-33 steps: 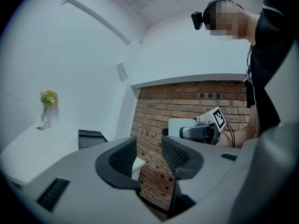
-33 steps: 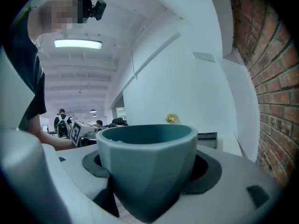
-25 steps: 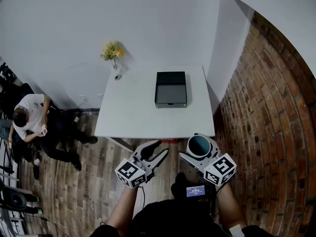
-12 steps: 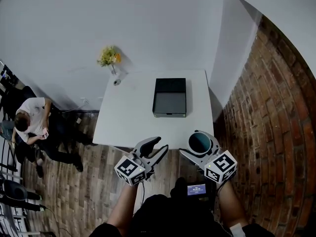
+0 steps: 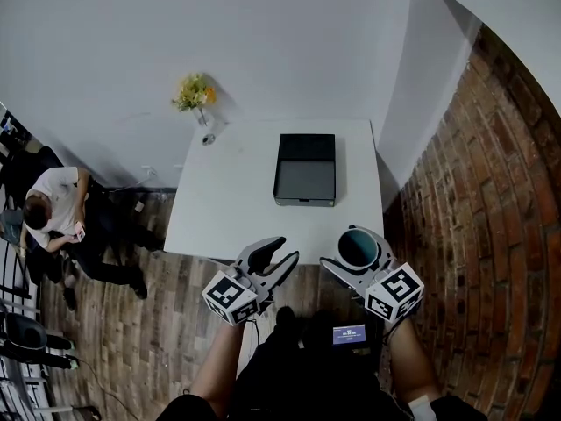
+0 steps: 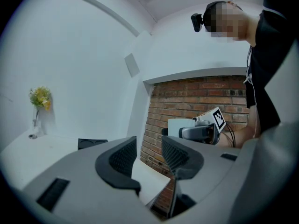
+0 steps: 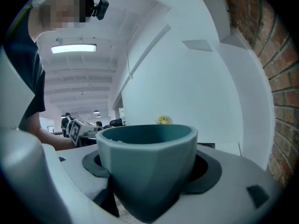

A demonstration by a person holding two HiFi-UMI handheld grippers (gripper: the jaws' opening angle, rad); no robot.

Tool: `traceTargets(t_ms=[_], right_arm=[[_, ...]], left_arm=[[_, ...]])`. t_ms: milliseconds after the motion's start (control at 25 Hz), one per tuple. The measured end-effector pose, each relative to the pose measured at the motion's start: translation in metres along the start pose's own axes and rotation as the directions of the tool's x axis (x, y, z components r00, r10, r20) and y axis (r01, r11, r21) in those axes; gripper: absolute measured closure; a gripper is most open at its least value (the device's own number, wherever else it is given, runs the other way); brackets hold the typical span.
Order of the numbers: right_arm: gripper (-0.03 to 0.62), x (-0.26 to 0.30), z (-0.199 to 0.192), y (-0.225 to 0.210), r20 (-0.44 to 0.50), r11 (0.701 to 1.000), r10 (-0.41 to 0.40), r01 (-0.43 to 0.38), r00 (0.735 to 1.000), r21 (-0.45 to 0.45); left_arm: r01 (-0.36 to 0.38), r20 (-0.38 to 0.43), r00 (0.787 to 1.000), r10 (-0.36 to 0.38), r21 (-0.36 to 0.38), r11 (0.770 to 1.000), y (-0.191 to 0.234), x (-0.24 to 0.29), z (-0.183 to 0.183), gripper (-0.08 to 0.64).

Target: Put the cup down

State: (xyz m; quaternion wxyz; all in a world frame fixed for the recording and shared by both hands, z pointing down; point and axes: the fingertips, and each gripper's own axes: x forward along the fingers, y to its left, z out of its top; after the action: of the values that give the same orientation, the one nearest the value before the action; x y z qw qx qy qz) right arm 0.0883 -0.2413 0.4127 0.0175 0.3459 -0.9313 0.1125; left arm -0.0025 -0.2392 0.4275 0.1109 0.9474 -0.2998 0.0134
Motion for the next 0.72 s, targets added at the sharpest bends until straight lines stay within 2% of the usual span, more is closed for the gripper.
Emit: traceTargets(t_ms=[520,720], right_arm=[[0.186,0.041,0.007,-0.002,0.004,0.997,-0.08,0.08,0.997,-0.014],[0.186,0.055,0.005,-0.003,-0.003,0.996,-0.092,0.092,0.996,-0.016]], left_arm=[[0.087,-0.003,0.996,-0.087,0.012,0.996,0.036,0.001,0.014,0.388],[0.097,-0.011,0.995,-0.097,-0.007,0.995,0.05,0.002,0.012,0.388]])
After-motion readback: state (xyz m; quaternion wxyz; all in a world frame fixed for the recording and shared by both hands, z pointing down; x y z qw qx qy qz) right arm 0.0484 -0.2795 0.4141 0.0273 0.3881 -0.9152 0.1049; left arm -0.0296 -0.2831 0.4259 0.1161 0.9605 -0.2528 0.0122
